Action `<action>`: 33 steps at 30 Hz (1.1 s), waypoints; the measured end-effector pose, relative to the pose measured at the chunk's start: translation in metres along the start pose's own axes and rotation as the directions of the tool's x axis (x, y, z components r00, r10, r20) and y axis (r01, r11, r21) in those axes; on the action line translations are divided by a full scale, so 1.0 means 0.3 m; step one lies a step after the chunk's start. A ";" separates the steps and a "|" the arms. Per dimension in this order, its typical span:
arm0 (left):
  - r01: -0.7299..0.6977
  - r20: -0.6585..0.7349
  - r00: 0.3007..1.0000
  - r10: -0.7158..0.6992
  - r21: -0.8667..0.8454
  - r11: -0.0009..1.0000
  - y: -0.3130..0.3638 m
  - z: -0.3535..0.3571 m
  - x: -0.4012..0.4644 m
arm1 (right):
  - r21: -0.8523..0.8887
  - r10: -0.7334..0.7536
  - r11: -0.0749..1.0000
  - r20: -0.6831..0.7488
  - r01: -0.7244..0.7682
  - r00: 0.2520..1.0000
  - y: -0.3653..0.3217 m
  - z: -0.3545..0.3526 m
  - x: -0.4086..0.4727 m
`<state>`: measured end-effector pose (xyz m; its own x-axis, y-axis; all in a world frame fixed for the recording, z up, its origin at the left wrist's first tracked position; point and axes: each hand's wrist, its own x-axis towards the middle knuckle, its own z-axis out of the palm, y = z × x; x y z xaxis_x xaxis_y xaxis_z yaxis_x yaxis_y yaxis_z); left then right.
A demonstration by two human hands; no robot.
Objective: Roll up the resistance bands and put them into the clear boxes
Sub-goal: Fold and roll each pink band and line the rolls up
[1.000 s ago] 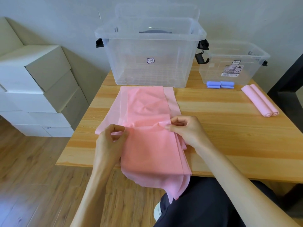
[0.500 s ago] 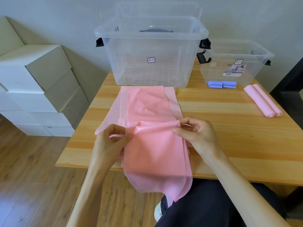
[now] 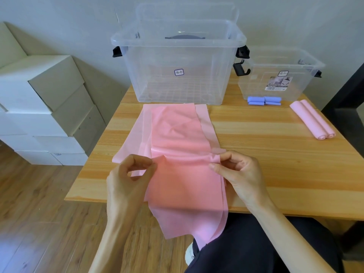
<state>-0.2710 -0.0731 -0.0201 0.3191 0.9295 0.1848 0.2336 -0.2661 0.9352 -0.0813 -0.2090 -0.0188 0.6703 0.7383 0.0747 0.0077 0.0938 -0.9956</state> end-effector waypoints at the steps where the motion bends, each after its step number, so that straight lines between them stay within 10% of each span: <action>1: 0.012 -0.002 1.000 -0.012 -0.047 0.999 -0.002 0.003 -0.009 | 0.004 -0.004 1.000 -0.003 0.004 1.000 0.003 -0.002 -0.008; 19: 0.272 0.220 0.950 -0.223 -0.225 0.936 0.006 -0.008 0.029 | 0.050 -0.063 0.997 -0.016 0.064 0.998 -0.021 -0.002 -0.054; 33: 0.169 0.355 0.932 -0.073 -0.246 0.954 0.074 -0.111 -0.157 | 0.043 -0.007 0.999 -0.027 0.008 1.000 -0.064 -0.046 -0.211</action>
<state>-0.3114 -0.1144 0.0021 0.6065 0.7951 -0.0034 0.0507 -0.0344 0.9981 -0.1136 -0.2666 -0.0053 0.6900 0.7194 0.0801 -0.0188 0.1284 -0.9915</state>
